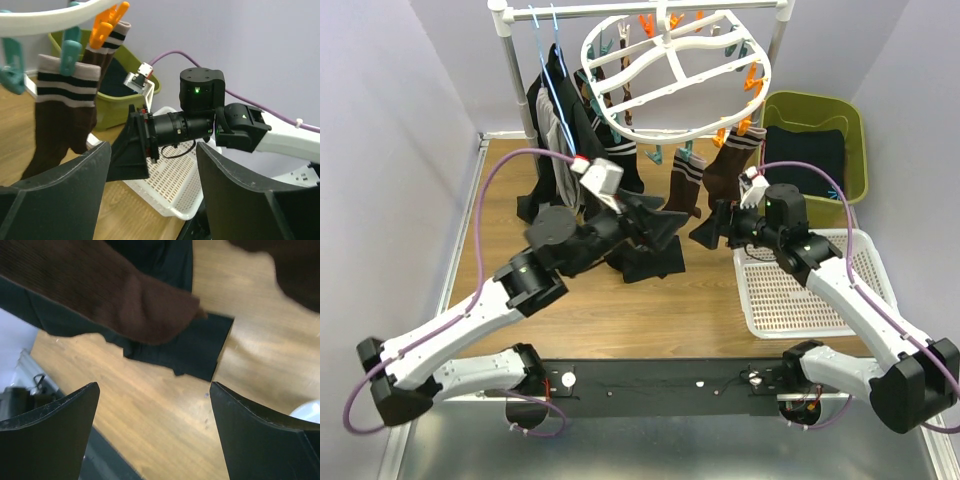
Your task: Remove the socks clipped to the hanger
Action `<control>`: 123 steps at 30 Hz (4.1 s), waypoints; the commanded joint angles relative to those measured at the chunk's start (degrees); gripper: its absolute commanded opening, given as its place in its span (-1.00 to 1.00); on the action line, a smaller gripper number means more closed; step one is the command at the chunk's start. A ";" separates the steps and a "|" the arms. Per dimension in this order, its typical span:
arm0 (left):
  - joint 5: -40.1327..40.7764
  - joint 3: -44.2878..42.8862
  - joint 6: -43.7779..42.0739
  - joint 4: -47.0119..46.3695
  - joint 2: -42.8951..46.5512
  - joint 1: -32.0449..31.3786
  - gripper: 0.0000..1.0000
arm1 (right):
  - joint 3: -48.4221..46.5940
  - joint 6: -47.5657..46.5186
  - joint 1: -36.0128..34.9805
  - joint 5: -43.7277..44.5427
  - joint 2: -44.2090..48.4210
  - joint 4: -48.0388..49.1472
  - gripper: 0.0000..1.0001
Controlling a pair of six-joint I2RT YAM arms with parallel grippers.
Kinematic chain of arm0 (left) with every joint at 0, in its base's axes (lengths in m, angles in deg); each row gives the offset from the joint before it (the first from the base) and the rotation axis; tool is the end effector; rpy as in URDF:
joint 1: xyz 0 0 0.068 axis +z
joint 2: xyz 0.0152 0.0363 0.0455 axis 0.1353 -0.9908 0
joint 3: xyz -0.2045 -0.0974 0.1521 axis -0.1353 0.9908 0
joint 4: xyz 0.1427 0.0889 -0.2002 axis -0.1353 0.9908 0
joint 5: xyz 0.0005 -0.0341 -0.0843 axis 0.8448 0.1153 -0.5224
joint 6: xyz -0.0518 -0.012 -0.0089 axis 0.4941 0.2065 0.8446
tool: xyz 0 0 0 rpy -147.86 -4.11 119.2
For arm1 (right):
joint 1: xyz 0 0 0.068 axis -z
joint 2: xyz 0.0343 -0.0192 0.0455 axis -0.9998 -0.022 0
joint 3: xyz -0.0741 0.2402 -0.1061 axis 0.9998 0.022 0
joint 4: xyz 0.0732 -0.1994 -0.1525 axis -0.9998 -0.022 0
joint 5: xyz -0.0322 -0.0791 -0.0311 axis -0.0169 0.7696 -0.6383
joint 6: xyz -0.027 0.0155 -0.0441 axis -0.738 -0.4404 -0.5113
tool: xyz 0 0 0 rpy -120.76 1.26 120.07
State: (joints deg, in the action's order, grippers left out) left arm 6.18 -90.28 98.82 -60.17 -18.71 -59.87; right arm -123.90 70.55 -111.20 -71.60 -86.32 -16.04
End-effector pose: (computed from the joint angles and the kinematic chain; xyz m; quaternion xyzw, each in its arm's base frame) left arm 0.1286 -0.1669 0.4286 0.1386 0.6260 -0.5072 0.5759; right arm 0.2204 0.1063 0.2982 -0.0908 0.8444 0.3561 0.3897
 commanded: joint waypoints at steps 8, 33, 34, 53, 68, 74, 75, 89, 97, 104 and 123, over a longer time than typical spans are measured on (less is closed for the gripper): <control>31.96 -11.23 -1.07 4.88 -11.23 -9.25 0.20 | 5.66 -7.88 -1.27 2.93 5.06 19.80 1.00; 42.61 -24.25 8.60 12.71 -21.70 -10.31 0.28 | 6.28 -9.38 -2.77 -4.29 -1.61 40.55 0.56; 42.52 -24.25 8.52 12.71 -21.70 -10.39 0.28 | 6.36 -8.94 -2.94 -4.29 -1.88 40.99 0.47; 44.28 -41.64 15.28 35.20 -28.46 -10.39 0.26 | 2.41 -6.39 -10.32 2.30 -1.88 33.71 -0.99; 50.76 -53.08 22.04 46.36 -38.48 -10.39 0.27 | -1.90 -7.88 -12.61 7.40 -0.47 23.33 -0.99; 57.71 -55.98 23.89 48.39 -40.24 -10.39 0.27 | -1.63 -7.88 -12.96 7.58 0.58 23.16 -0.99; 58.33 -56.42 23.90 48.30 -40.68 -10.39 0.27 | -1.55 -7.79 -12.96 7.58 0.67 23.07 -0.99; 66.07 -57.91 21.35 44.88 -44.64 -10.22 0.33 | -1.11 -7.53 -13.49 7.75 1.55 22.71 -0.99; 69.94 -57.56 18.19 42.42 -44.73 -9.87 0.33 | -0.76 -7.88 -13.67 8.11 2.25 22.10 -0.99; 68.54 -55.28 13.01 36.79 -44.20 -8.73 0.21 | -0.49 -7.79 -13.84 7.93 2.43 22.01 -0.99; 62.91 -52.91 4.91 31.16 -42.88 -8.55 -1.00 | 1.79 -8.32 -14.02 14.16 5.32 15.87 -0.99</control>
State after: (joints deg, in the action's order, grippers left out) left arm 70.22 -144.12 105.35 -27.27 -63.72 -68.61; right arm -123.97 62.90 -124.79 -63.03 -83.22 4.29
